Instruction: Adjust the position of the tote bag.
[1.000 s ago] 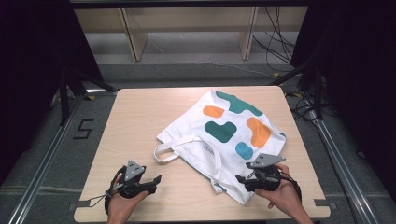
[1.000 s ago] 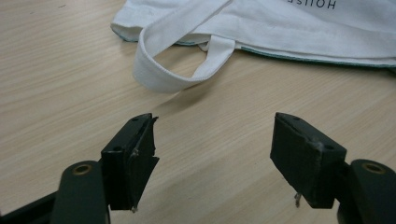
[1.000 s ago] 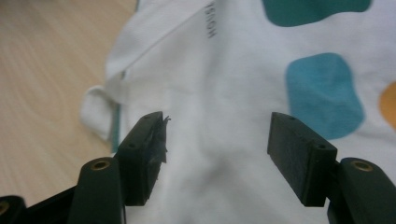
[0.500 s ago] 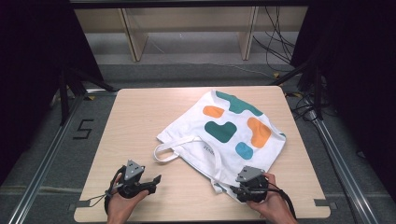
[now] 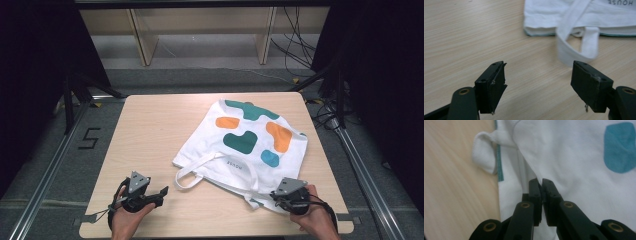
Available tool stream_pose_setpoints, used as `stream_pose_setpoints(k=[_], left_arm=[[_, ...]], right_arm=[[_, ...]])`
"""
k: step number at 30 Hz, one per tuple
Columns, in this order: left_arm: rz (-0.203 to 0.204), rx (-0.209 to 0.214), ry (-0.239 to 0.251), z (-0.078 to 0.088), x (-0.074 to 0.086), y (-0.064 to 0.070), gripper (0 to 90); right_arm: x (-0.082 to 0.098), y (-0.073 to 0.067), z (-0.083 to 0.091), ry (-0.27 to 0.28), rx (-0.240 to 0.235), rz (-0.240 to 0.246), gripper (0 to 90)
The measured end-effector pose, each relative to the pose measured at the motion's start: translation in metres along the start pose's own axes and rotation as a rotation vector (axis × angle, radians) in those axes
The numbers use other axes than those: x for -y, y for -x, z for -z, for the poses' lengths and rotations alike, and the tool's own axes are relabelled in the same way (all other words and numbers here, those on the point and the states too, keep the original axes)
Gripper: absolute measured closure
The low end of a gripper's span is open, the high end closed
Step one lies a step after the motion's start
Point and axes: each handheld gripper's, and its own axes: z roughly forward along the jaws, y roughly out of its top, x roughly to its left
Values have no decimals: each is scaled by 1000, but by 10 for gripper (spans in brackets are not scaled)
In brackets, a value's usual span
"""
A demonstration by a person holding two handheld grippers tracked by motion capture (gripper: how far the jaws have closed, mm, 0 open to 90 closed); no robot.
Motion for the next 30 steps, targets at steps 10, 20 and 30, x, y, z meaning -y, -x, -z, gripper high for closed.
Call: stream_pose_setpoints(k=[10, 20, 30], left_arm=[[-142, -24, -55, -30, -12, 15, 284], [-194, -43, -76, -71, -25, 27, 309], [-196, -46, -24, -85, -39, 33, 345]], right_arm=[[21, 34, 12, 16, 88, -61, 873], [21, 35, 12, 23, 88, -68, 867], [20, 37, 11, 31, 90, -78, 811]])
